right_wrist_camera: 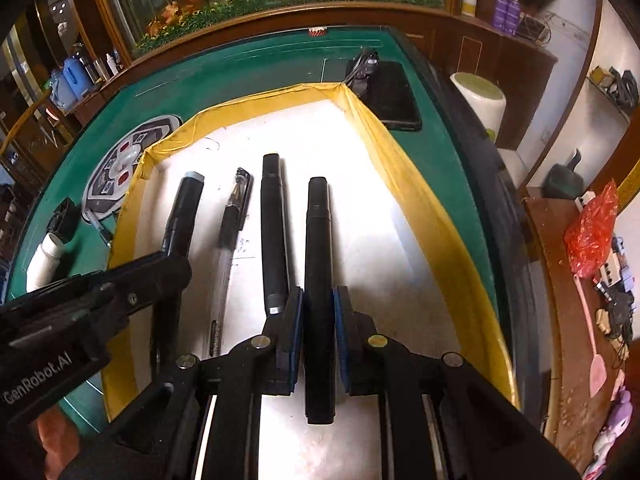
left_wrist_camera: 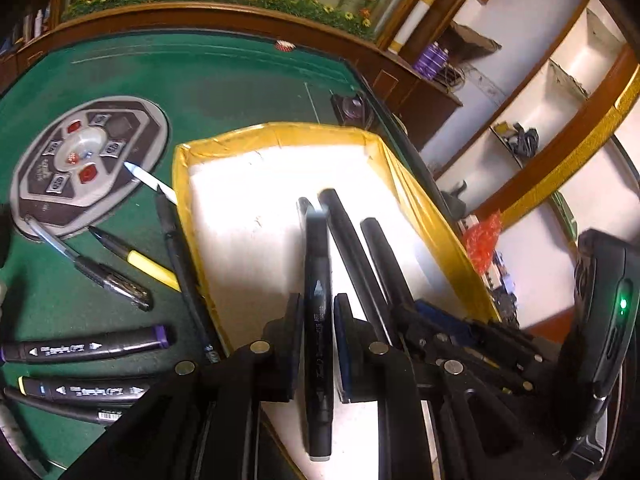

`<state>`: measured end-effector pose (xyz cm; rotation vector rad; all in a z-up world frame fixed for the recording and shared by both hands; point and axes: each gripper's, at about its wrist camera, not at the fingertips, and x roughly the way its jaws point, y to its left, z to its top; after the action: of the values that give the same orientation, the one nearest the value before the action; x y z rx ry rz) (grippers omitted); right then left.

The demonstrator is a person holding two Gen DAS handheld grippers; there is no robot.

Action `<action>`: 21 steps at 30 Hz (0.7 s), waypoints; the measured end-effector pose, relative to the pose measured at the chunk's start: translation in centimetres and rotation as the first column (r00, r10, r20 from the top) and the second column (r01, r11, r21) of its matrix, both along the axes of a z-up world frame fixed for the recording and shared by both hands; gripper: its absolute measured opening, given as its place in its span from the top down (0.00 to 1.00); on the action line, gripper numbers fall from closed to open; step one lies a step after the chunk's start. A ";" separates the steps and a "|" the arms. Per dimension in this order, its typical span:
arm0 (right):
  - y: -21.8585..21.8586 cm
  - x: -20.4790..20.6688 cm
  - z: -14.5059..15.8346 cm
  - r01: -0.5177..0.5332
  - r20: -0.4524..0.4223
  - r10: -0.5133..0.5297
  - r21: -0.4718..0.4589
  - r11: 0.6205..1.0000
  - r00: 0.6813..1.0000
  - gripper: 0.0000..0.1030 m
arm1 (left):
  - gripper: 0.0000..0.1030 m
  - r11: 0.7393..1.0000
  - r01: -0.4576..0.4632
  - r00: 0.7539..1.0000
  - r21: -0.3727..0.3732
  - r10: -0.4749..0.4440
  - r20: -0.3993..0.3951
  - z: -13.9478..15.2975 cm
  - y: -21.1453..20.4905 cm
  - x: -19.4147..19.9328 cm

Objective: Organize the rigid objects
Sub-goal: 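Carry both black markers into the tray and open both tools, then grasp a white pill bottle with the right tool while the left tool grasps another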

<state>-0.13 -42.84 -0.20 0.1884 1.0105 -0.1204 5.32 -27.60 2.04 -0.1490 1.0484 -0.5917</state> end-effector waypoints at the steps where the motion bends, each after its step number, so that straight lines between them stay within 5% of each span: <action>1: 0.0 -0.1 0.1 0.000 0.003 0.000 0.005 1.000 1.000 0.86 | 0.76 1.000 0.000 1.000 -0.010 0.000 0.002 0.1 0.1 -0.1; 2: 0.0 -0.4 0.3 0.004 0.014 -0.004 0.010 1.000 1.000 0.86 | 0.64 1.000 0.005 1.000 -0.019 -0.005 0.002 0.2 0.2 -0.1; 4: 0.1 -1.0 0.9 0.016 0.035 -0.016 0.012 1.000 0.999 0.85 | 0.56 0.999 0.025 1.000 -0.034 -0.025 0.016 0.4 0.1 -0.5; 12: 1.0 -8.1 3.1 0.073 0.232 -0.103 0.134 0.988 0.967 0.71 | 0.54 0.996 0.086 0.986 -0.013 -0.083 0.148 2.3 0.3 -3.3; 16: 2.8 -9.5 3.3 0.029 0.237 -0.063 0.142 0.989 0.969 0.71 | 0.53 0.994 0.105 0.967 0.030 -0.109 0.232 3.5 2.1 -6.3; 21: 5.7 -9.6 4.4 -0.039 0.266 0.003 0.129 0.991 0.964 0.71 | 0.37 0.998 0.065 0.970 0.009 -0.065 0.235 4.8 6.8 -7.5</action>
<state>-9.71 -37.11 4.24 0.3079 0.7526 -0.0068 -2.21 -20.76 6.85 -0.0418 0.8260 -0.6512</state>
